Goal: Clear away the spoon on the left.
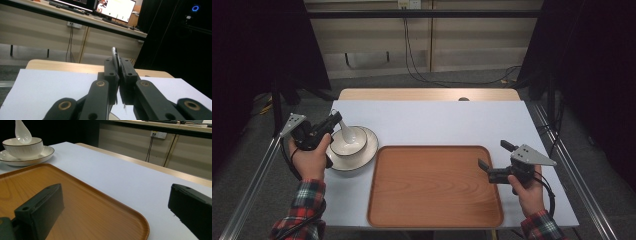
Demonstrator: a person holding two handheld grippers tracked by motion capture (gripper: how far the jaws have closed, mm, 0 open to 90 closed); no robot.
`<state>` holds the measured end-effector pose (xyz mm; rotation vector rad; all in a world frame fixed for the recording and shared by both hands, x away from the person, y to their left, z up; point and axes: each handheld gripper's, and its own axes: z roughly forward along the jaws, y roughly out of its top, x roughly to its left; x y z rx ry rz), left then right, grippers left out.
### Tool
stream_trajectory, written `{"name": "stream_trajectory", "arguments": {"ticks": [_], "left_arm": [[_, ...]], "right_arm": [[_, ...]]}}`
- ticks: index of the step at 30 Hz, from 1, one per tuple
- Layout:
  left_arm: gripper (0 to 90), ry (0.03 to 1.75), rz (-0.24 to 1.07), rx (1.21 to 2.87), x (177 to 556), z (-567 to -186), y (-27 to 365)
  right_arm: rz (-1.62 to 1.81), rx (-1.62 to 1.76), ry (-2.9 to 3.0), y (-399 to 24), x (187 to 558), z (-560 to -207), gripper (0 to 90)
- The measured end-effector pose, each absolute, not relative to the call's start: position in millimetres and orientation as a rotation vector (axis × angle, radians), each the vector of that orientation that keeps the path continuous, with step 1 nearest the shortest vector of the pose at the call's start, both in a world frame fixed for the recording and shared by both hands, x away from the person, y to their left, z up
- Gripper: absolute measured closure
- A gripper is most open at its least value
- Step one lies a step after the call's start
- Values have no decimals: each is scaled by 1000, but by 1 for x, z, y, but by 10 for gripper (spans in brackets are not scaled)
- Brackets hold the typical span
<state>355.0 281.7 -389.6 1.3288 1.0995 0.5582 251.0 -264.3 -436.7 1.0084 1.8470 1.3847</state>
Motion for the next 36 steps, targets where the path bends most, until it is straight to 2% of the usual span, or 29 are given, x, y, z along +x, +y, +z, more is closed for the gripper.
{"name": "stream_trajectory", "arguments": {"ticks": [19, 36], "left_arm": [[856, 1024, 472, 1367, 352, -357, 262], [856, 975, 372, 1430, 350, -366, 231]], "right_arm": [[1414, 1033, 1839, -265, 251, -436, 0], [1407, 1018, 1850, -265, 251, -437, 1]]}}
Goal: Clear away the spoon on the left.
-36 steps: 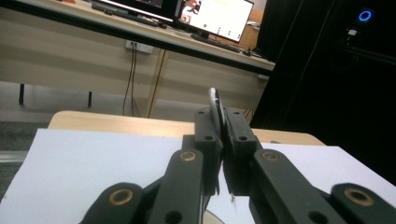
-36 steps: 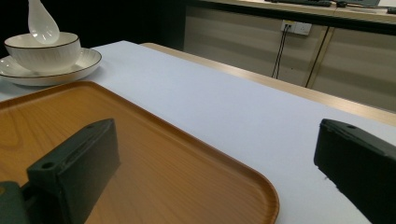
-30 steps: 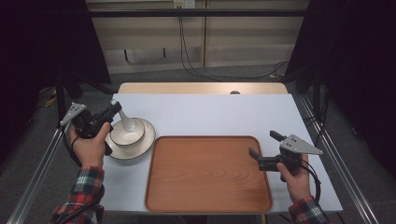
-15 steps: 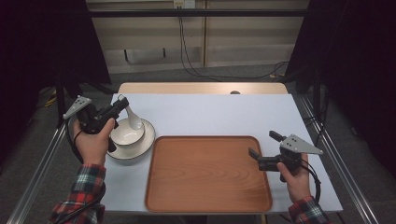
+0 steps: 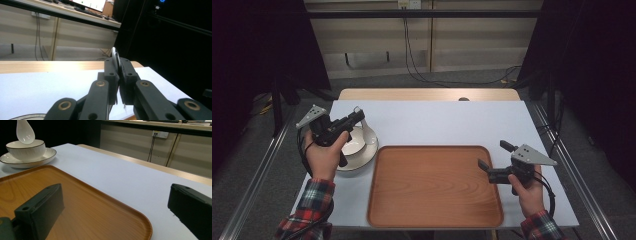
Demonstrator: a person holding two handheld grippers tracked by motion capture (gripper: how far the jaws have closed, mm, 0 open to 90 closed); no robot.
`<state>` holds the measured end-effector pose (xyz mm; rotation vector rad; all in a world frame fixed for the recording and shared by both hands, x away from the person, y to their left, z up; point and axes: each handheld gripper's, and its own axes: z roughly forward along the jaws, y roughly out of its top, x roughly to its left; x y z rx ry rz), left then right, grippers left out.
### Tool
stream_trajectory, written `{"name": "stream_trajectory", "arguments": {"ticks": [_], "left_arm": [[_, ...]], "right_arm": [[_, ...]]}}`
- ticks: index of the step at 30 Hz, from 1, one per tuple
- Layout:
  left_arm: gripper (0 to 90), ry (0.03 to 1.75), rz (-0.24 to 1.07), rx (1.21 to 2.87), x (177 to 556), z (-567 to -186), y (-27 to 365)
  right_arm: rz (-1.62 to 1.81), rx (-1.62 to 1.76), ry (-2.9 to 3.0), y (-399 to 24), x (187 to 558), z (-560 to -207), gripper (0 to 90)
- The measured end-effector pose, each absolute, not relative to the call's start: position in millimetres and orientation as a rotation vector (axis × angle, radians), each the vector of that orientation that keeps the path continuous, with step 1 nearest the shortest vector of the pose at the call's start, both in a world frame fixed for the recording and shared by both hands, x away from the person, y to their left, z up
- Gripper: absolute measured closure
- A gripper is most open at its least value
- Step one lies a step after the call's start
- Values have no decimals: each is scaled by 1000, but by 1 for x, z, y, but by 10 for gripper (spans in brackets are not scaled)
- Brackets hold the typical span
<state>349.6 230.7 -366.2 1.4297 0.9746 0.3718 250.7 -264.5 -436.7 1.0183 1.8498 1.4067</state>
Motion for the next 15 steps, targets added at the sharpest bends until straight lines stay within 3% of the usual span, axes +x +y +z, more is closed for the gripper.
{"name": "stream_trajectory", "arguments": {"ticks": [15], "left_arm": [[855, 920, 307, 1478, 341, -376, 210]], "right_arm": [[1396, 1017, 1850, -264, 250, -437, 1]]}}
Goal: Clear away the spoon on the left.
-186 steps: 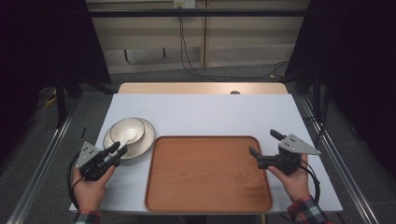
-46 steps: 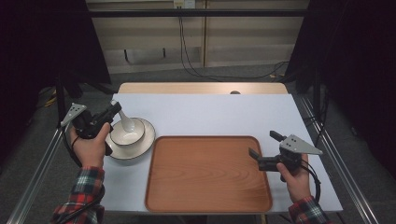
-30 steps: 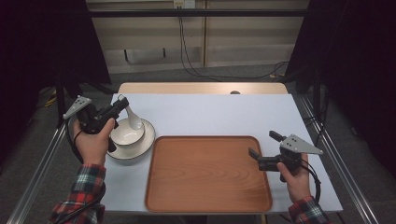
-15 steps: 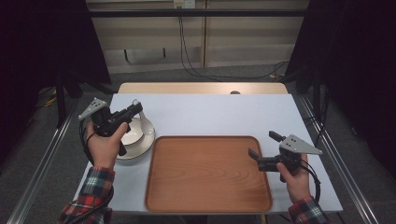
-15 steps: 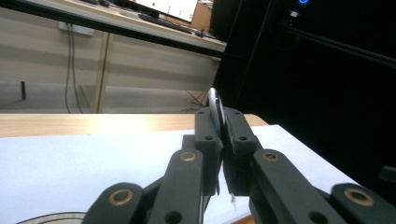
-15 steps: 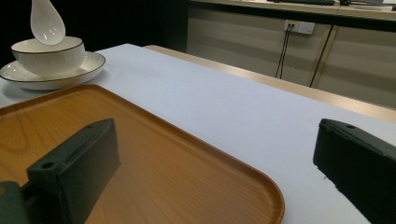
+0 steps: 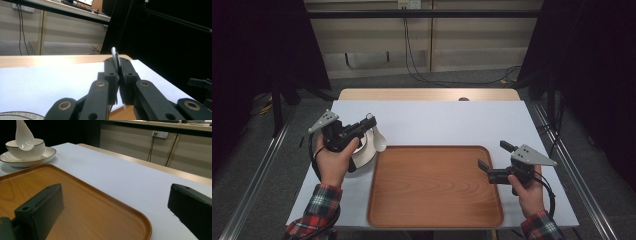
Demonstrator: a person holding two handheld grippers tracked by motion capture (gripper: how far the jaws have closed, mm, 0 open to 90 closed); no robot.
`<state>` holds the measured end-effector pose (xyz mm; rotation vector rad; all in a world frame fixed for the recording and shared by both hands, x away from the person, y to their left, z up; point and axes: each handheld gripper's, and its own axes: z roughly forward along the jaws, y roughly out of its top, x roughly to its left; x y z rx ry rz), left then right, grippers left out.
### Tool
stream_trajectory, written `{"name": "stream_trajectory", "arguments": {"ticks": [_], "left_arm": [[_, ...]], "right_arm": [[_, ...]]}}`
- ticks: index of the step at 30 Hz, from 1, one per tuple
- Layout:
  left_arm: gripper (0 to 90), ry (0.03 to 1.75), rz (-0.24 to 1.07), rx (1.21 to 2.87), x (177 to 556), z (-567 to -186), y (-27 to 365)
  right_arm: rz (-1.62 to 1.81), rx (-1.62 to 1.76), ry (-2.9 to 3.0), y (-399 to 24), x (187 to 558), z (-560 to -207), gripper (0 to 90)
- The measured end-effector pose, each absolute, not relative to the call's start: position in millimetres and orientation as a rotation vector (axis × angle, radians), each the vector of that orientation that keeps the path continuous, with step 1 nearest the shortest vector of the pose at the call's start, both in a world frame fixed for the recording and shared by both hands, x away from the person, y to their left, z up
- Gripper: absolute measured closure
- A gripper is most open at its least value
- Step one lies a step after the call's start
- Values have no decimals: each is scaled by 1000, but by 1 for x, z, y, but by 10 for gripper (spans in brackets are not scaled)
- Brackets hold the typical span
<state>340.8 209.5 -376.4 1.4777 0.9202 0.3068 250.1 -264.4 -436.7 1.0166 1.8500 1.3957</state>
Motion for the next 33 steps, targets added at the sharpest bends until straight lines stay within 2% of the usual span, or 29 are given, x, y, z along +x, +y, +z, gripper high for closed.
{"name": "stream_trajectory", "arguments": {"ticks": [33], "left_arm": [[855, 886, 171, 1544, 318, -415, 188]], "right_arm": [[1397, 1017, 1861, -261, 250, -438, 1]]}}
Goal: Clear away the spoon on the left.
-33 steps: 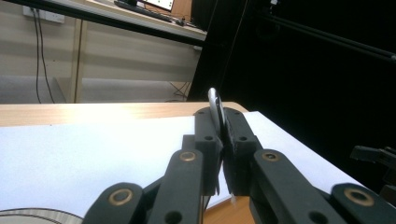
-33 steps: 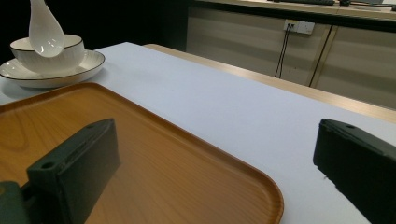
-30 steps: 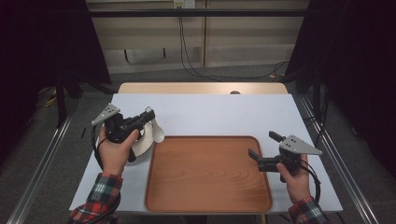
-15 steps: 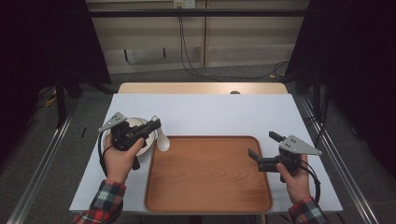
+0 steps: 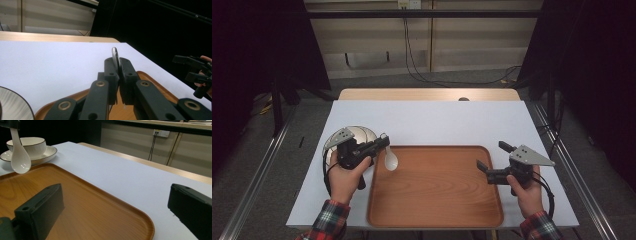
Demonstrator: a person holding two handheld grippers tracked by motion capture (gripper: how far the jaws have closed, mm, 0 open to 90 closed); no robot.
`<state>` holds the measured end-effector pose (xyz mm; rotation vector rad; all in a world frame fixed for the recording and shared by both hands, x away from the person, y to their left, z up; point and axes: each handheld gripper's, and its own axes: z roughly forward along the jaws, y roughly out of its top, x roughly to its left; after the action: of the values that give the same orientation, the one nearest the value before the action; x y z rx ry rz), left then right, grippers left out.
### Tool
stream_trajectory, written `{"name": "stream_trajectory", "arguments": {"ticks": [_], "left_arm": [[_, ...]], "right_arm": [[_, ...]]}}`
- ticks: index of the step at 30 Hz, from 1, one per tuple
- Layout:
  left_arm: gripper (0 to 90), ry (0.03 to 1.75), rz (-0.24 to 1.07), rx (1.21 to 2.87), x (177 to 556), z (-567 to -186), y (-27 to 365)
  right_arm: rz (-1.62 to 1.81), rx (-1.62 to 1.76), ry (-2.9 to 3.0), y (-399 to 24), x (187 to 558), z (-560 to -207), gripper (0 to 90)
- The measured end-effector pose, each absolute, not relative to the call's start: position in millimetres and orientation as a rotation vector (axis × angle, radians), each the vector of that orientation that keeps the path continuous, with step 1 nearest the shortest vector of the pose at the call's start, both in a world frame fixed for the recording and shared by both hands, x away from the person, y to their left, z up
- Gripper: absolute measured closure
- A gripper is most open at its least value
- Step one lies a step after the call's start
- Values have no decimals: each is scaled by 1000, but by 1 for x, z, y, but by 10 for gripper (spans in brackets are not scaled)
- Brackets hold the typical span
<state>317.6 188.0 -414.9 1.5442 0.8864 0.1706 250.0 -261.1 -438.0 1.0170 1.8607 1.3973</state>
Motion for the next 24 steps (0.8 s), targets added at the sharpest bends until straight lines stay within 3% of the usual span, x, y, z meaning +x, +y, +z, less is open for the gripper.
{"name": "stream_trajectory", "arguments": {"ticks": [24], "left_arm": [[854, 844, 59, 1611, 296, -438, 173]], "right_arm": [[1396, 1026, 1849, -263, 247, -439, 1]]}}
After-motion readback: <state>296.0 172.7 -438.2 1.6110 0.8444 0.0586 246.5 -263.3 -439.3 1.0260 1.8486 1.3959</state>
